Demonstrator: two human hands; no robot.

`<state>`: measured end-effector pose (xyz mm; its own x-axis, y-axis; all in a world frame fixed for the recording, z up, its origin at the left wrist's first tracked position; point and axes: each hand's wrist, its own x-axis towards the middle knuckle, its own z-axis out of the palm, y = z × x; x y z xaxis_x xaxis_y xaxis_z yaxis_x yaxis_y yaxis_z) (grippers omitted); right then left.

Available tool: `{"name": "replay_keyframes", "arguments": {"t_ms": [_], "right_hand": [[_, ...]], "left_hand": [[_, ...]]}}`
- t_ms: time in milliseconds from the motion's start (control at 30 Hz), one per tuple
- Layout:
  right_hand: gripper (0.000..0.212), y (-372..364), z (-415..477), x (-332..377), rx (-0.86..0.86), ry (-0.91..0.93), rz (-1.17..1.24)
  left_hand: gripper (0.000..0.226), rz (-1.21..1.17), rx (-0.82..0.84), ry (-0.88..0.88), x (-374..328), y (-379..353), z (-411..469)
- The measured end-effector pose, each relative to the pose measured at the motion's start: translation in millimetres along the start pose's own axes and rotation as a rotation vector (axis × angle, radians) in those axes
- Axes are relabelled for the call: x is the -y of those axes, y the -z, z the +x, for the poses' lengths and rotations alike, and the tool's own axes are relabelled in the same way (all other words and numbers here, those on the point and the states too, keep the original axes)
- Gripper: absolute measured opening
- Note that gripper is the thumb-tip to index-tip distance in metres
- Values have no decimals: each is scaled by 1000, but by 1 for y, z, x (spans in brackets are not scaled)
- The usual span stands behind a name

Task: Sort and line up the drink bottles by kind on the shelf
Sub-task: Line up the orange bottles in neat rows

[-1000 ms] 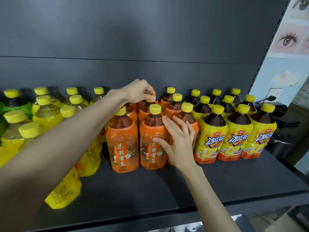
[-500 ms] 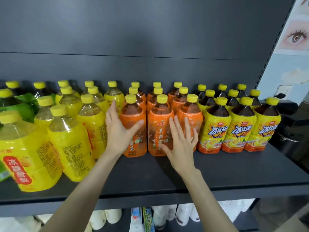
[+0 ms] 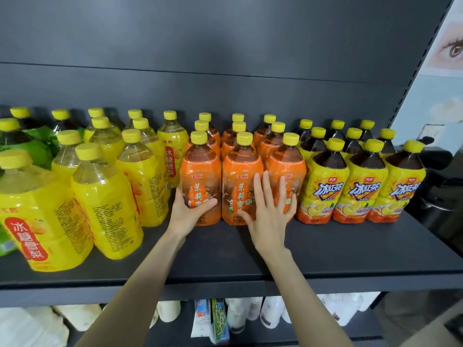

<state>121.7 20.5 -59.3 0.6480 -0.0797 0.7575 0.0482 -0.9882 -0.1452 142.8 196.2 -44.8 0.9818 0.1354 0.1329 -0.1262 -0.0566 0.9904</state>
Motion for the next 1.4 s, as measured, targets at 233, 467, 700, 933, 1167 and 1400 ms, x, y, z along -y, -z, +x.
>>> {"name": "replay_keyframes", "arguments": {"t_ms": [233,467,700,933,1167,1400], "right_hand": [[107,-4,0,2,-12,-21,-16],[120,0,-4,-5,-20,-196,177],[130,7,6,-25,84,-387,409],[127,9,5,-21,100,-416,357],[121,14,6,-16,118,-431,344],[118,20,7,-15,155,-424,373]], "left_hand": [[92,-10,-25,1,9,-5,5],[93,45,-20,36,1,0,9],[90,65,-2,63,-1,0,8],[88,74,-19,54,0,-1,7],[89,85,-25,57,2,-2,7],[92,135,-32,58,1,-2,7]]}}
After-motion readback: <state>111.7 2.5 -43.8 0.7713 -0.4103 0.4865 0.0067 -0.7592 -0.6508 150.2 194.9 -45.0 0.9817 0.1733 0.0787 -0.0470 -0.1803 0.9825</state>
